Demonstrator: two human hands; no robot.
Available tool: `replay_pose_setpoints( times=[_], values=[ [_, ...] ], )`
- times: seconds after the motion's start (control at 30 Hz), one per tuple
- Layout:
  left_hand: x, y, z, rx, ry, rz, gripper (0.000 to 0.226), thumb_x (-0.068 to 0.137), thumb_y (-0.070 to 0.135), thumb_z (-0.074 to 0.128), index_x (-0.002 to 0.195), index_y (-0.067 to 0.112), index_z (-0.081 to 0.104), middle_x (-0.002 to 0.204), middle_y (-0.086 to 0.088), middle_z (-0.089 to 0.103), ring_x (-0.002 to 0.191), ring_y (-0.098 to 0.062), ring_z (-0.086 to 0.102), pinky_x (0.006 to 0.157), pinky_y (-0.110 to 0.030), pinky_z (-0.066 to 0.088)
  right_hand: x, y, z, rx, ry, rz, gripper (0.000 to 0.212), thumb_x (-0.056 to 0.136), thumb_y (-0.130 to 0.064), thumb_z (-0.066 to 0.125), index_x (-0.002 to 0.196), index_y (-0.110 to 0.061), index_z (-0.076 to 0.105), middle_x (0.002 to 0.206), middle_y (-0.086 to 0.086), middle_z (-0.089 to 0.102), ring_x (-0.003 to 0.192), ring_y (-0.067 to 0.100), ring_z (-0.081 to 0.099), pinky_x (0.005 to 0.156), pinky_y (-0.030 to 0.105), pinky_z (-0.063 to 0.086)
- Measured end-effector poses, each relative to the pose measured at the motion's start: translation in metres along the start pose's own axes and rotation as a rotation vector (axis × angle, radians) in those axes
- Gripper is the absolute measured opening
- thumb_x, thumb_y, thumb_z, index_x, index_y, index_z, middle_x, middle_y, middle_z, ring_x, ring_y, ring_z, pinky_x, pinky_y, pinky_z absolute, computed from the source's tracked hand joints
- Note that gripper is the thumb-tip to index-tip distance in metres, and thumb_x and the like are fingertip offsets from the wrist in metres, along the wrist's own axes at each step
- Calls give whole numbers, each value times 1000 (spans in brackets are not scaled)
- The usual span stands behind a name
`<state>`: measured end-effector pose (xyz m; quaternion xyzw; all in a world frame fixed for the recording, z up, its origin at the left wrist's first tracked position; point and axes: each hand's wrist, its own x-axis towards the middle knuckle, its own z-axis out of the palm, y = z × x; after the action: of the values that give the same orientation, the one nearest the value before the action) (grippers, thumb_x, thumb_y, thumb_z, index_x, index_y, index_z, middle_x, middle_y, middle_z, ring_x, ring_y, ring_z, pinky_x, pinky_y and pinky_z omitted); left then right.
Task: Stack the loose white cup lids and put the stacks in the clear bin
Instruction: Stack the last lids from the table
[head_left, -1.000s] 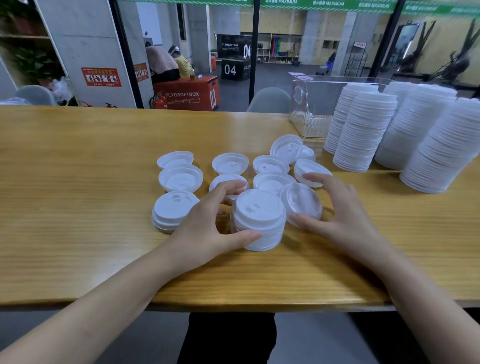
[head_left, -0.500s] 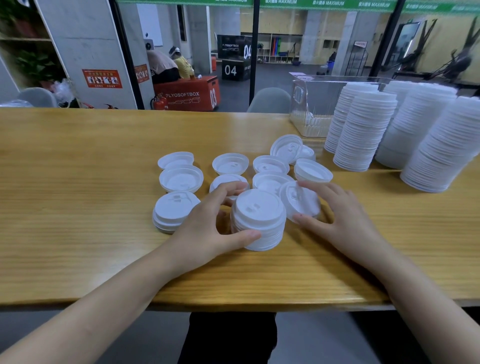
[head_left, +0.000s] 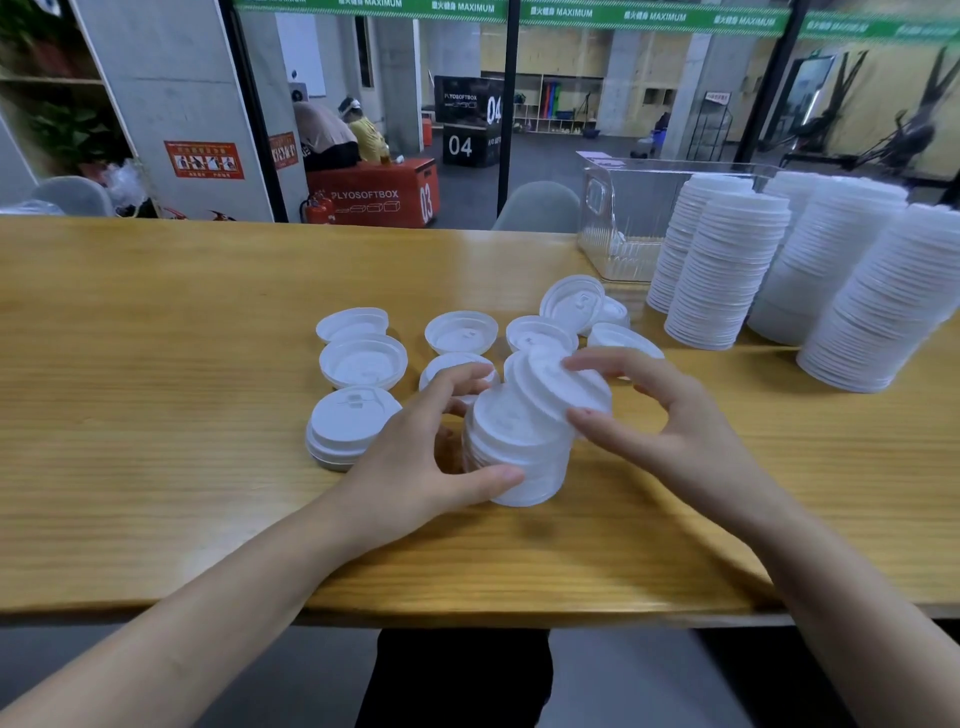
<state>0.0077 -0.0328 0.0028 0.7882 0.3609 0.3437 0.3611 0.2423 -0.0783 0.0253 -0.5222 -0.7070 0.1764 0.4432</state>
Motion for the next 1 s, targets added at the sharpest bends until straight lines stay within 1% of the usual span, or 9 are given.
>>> replay_pose_setpoints(
  times=[0.1, 0.23, 0.37, 0.53, 0.67, 0.77, 0.83, 0.93, 1.0],
  values=[
    [-1, 1, 0, -9, 6, 13, 83, 61, 56, 76, 134, 47, 37, 125, 37, 48, 122, 6, 46, 95, -8, 38, 4, -7, 8, -11, -105, -23, 36, 73, -48, 74, 107, -38, 69, 118, -29, 62, 122, 0, 50, 96, 6, 31],
    [0, 1, 1, -12, 8, 29, 83, 60, 58, 74, 133, 50, 36, 125, 42, 44, 123, 7, 45, 96, -10, 39, 9, -8, 14, -42, -146, -34, 41, 68, -57, 71, 107, -43, 70, 123, -32, 58, 122, 2, 47, 100, 10, 31],
    [1, -1, 1, -6, 10, 41, 83, 60, 59, 74, 133, 50, 36, 126, 39, 46, 124, 6, 46, 98, -12, 40, 10, -6, 16, -64, -141, -51, 46, 66, -63, 66, 108, -44, 70, 124, -32, 57, 122, 4, 46, 101, 15, 32],
    [1, -3, 1, -13, 16, 52, 82, 62, 58, 74, 135, 48, 37, 130, 29, 51, 125, 4, 47, 100, -19, 40, 7, -2, 19, -84, -137, -55, 45, 68, -64, 66, 109, -46, 68, 125, -34, 56, 123, 4, 46, 109, 38, 33],
    [0, -4, 1, 10, 32, 80, 80, 65, 59, 72, 136, 45, 38, 131, 29, 50, 125, 4, 47, 98, -14, 39, 3, 0, 23, -49, -88, -79, 43, 72, -62, 65, 112, -45, 67, 127, -31, 55, 127, 5, 45, 111, 36, 32],
    [-1, -3, 2, 94, 71, 119, 74, 69, 62, 67, 135, 44, 39, 133, 31, 46, 124, 3, 45, 96, -7, 34, 1, 1, 24, -21, -35, -74, 44, 77, -61, 60, 118, -44, 64, 129, -28, 55, 130, 4, 44, 112, 33, 31],
    [-1, -3, 3, 171, 79, 160, 69, 73, 62, 64, 135, 44, 38, 134, 30, 44, 126, 2, 43, 98, -7, 32, 0, 3, 23, -25, -6, -60, 43, 80, -62, 57, 119, -45, 61, 129, -30, 54, 130, 2, 42, 113, 36, 31],
    [-2, -2, 5, 301, 92, 249, 65, 81, 57, 60, 139, 35, 40, 140, 22, 42, 131, -1, 39, 105, -14, 31, -2, 5, 25, -106, 27, -76, 40, 83, -63, 52, 121, -48, 56, 129, -31, 53, 129, 2, 42, 110, 45, 33],
    [-3, -1, 8, 425, 126, 318, 63, 85, 54, 57, 140, 26, 44, 145, 13, 42, 135, -5, 37, 110, -22, 30, -3, 5, 27, -154, 39, -88, 42, 86, -63, 49, 124, -45, 55, 130, -29, 52, 126, 3, 42, 107, 47, 35]
  ],
)
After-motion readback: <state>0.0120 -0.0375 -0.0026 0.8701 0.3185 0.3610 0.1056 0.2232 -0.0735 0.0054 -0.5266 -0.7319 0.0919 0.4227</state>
